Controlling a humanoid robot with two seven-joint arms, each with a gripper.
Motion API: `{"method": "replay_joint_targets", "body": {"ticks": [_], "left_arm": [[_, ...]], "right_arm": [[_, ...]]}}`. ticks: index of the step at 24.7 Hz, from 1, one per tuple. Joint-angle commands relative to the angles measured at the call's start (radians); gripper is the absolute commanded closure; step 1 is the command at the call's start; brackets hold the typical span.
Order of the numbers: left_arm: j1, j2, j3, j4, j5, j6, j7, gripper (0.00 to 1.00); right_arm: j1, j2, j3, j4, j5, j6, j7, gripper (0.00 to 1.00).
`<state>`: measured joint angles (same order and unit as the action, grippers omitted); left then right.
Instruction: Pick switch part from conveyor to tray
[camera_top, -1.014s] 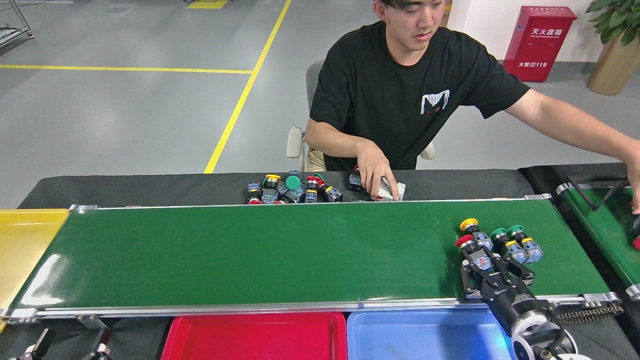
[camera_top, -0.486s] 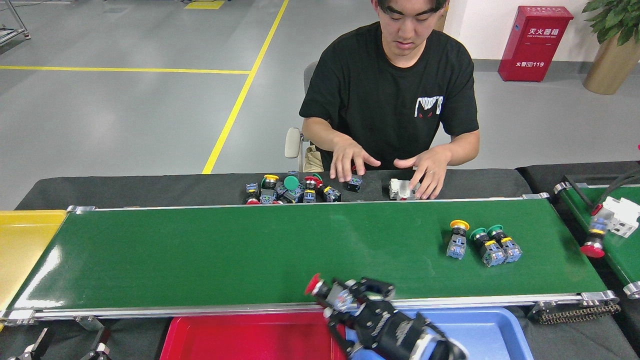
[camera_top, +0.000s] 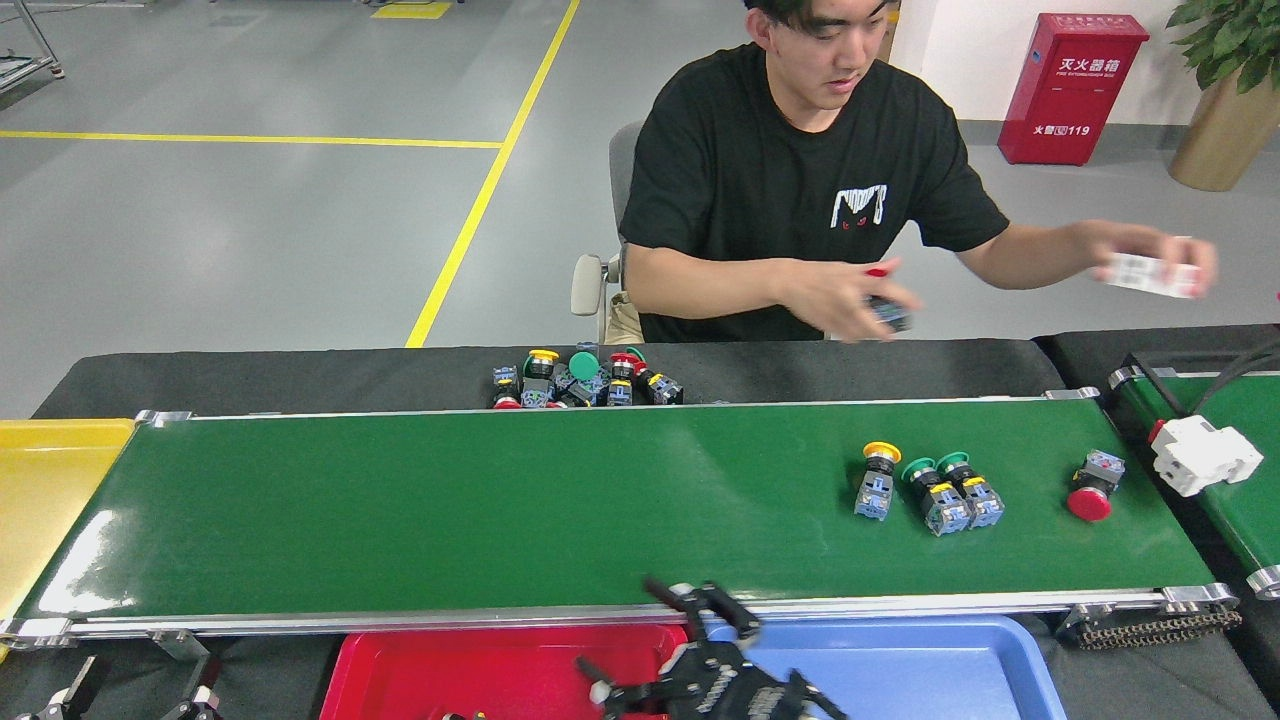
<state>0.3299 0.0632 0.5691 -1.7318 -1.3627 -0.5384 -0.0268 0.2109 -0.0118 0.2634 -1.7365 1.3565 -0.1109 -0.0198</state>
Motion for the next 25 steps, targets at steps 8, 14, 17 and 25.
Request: {"method": "replay_joint_targets", "body": {"ticks": [8, 14, 17, 25], "left_arm": [[0.003, 0.014, -0.003, -0.011, 0.005, 0.005, 0.007, 0.00], [0.001, 0.014, -0.003, -0.008, 0.004, 0.003, 0.007, 0.00], [0.003, 0.015, -0.003, -0.006, 0.004, 0.003, 0.007, 0.00], [0.001, 0.014, -0.003, -0.006, 0.004, -0.014, 0.007, 0.00]], "right_arm": [[-0.001, -0.017, -0.033, -0.018, 0.024, 0.408, -0.124, 0.08], [-0.162, -0.060, -0.036, 0.098, 0.024, 0.405, 0.032, 0.06], [-0.219, -0.062, -0.035, 0.173, 0.023, 0.401, 0.044, 0.05], [-0.278, -0.050, -0.015, 0.241, 0.001, 0.385, 0.101, 0.03]]}}
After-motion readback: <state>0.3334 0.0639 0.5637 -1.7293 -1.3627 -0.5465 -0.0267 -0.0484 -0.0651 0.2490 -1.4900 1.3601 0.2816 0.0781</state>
